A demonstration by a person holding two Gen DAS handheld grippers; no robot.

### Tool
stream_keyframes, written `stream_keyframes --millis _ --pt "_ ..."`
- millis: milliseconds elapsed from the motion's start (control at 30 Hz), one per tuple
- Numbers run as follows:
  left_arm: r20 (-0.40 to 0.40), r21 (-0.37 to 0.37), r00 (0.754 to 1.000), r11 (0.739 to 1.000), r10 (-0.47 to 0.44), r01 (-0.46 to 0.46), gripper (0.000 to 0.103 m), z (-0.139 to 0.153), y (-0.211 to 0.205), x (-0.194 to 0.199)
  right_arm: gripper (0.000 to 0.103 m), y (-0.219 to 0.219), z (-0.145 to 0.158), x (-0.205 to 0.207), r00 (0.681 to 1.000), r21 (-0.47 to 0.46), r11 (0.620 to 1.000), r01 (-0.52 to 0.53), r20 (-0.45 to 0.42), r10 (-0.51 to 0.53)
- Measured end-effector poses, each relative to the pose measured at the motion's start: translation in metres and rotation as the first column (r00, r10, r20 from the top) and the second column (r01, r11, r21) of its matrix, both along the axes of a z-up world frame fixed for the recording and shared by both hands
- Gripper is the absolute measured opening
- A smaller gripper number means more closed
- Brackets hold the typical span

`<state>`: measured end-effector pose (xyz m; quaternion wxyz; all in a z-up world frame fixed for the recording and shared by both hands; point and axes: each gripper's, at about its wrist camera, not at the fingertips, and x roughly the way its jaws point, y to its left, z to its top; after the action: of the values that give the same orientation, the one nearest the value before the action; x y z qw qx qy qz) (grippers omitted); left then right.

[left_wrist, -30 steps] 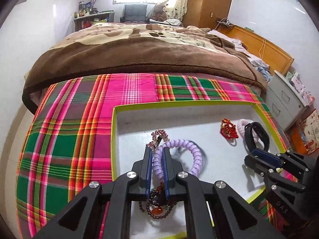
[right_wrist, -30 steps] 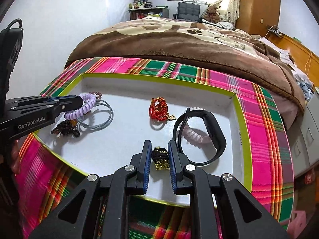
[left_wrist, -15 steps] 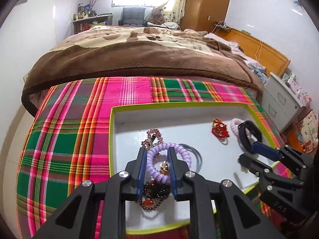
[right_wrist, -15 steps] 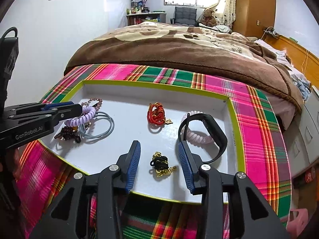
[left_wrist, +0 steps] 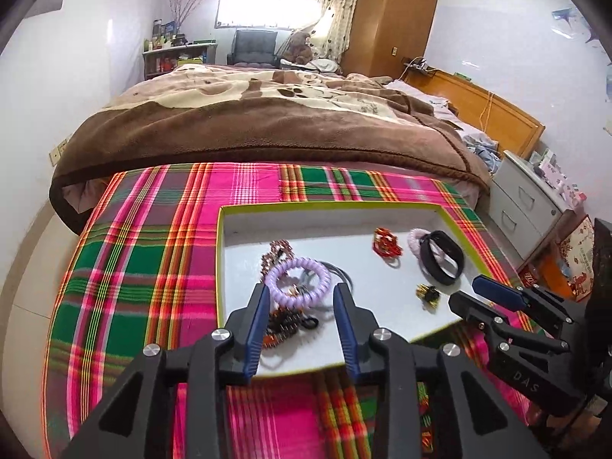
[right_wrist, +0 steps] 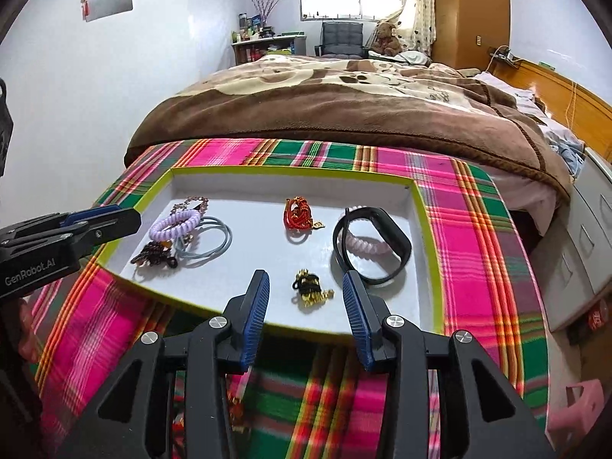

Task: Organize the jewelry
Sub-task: 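Grasp the black cord with the teal bead using the right tool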

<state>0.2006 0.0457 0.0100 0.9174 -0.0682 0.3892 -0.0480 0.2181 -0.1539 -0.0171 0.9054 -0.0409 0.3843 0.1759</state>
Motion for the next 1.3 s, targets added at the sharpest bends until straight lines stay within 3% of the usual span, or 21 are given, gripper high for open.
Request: stream_keyframes --millis 167,600,800,833,867,933,967,1133,1300 --pt "0.025 -0.025 1.000 1.000 -0.008 0.009 0.035 0.006 -0.002 -0.026 0.049 -0.013 0.002 -0.021 1.000 0.034 0.999 0.011 -0.015 -0.010" --pt "0.020 0.006 0.999 1.000 -0.025 0.025 0.035 -0.012 -0.006 -0.077 0.049 -0.019 -0.026 -0.071 0.986 0.107 0.994 -0.015 -0.166 0.032" --pt "-0.014 -0.013 0.999 0.999 -0.043 0.042 0.035 -0.025 -0.009 -0.086 0.049 0.002 -0.034 -0.076 0.983 0.056 0.998 -0.043 -0.174 0.052" --pt "-0.016 -0.010 0.999 0.999 -0.040 0.040 0.035 -0.026 -0.009 -0.087 0.043 0.004 -0.034 -0.077 0.983 0.059 0.997 -0.051 -0.173 0.060" --pt "-0.018 -0.009 0.999 0.999 -0.040 0.040 0.035 -0.026 -0.009 -0.087 0.030 0.007 -0.034 -0.078 0.983 0.056 0.996 -0.062 -0.172 0.071" --pt "-0.020 -0.013 0.999 0.999 -0.039 0.039 0.035 -0.027 -0.008 -0.089 0.014 0.012 -0.035 -0.081 0.984 0.016 0.997 -0.071 -0.165 0.073" --pt "-0.021 -0.014 0.999 0.999 -0.039 0.039 0.035 -0.027 -0.008 -0.089 0.010 0.012 -0.036 -0.082 0.985 -0.007 0.997 -0.071 -0.156 0.070" --pt "-0.029 -0.010 0.999 0.999 -0.042 0.042 0.035 -0.029 -0.010 -0.089 0.003 0.000 -0.035 -0.086 0.986 -0.028 0.997 -0.066 -0.158 0.060" --pt "-0.040 -0.004 0.998 0.998 -0.056 0.056 0.035 -0.032 -0.015 -0.088 0.002 -0.014 -0.032 -0.095 0.991 -0.147 0.988 -0.053 -0.129 0.034"
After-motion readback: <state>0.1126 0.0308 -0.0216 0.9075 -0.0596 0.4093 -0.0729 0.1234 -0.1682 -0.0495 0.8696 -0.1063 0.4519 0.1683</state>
